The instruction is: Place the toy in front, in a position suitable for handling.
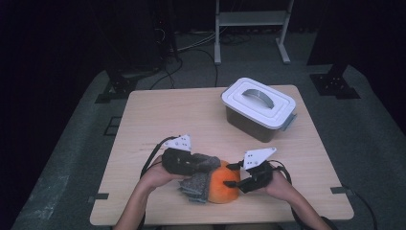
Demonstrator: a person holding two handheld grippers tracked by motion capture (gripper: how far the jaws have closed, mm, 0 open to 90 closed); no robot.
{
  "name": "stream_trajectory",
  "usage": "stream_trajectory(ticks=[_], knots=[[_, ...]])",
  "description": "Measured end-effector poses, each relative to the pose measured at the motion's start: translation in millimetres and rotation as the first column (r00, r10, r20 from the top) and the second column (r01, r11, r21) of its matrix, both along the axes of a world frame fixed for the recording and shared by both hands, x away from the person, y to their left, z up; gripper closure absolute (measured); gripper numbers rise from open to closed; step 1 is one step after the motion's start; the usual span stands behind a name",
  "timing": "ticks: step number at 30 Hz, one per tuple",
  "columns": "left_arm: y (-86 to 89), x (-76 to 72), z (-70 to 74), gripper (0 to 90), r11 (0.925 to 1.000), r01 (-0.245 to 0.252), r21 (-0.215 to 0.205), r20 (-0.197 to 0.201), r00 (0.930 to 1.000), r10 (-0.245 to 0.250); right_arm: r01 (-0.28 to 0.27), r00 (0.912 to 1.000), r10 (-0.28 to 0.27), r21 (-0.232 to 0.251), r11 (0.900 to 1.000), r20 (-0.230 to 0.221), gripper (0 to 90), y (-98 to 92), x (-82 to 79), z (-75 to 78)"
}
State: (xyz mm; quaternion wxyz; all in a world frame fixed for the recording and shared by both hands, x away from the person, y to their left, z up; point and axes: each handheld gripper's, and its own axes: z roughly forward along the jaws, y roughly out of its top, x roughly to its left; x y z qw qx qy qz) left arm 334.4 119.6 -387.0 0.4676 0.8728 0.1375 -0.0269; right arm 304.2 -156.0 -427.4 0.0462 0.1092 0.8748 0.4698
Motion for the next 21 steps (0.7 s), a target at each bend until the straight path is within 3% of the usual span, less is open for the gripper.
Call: stream_trajectory(ticks=[2,5,9,11,15,17,21], knots=[[-2.2,2.7,-6.3,73.0,0.9996,-0.004,0.028,-0.011,0.9999,0.004,-0.003,1.0,0.003,0.001,1.0,0.004,42.7,-0.3,-0.6,-1.1],[3.8,6.2,-16.9,73.0,0.9998,-0.018,-0.013,-0.053,0.9985,0.017,-0.005,0.9999,0.006,-0.009,1.0,0.016,43.1,-1.7,-0.9,-2.5],[17.6,3.6,-25.3,72.9,0.9987,-0.051,-0.009,-0.065,0.9966,0.051,-0.004,1.0,0.004,0.004,1.0,0.006,43.2,-3.3,-0.3,-3.9],[25.7,2.5,-29.8,72.8,0.9978,-0.066,0.007,-0.067,0.9955,0.067,-0.008,0.9999,0.008,0.009,1.0,0.008,43.1,-2.9,-0.1,-4.3],[35.3,0.7,-31.7,72.8,0.9921,-0.097,0.08,-0.041,0.9941,0.101,-0.006,0.9999,0.006,0.006,1.0,0.01,43.2,-1.8,0.7,-3.9],[36.9,1.5,-29.5,72.8,0.9904,-0.104,0.09,-0.026,0.9939,0.107,-0.002,0.9999,0.002,0.004,1.0,0.011,43.2,-1.7,-0.1,-3.6],[29.0,0.4,-18.4,72.9,0.9966,-0.077,0.029,-0.017,0.9968,0.078,-0.009,0.9992,0.009,-0.011,1.0,0.038,43.2,-0.4,-2.5,-2.3]])
